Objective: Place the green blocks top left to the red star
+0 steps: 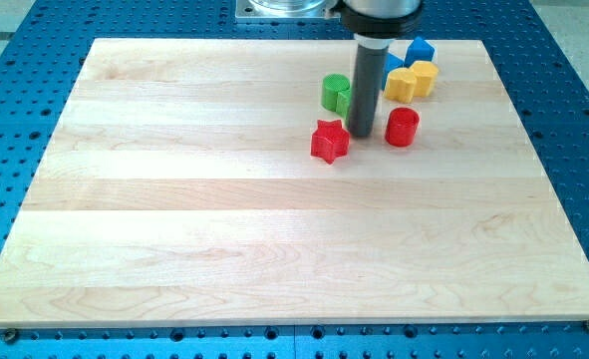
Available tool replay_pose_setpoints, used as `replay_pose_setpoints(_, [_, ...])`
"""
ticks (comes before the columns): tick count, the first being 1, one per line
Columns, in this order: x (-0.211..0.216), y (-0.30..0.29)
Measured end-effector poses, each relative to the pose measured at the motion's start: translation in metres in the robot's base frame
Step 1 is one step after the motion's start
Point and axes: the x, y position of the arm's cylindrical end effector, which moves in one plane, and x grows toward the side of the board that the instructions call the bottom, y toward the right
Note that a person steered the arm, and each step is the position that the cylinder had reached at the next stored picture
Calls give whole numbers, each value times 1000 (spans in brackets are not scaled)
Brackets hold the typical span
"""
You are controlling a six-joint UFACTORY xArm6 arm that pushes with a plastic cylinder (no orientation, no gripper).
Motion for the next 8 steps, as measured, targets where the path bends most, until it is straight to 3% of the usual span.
replay_pose_setpoints(1, [-16,18])
replay_pose_setpoints(3, [-67,-27])
replay_pose_setpoints(5, [-68,-198])
replay_pose_setpoints(6, [-26,-186])
replay_pose_setpoints(7, [-28,-123])
replay_pose_setpoints(8, [-57,-77])
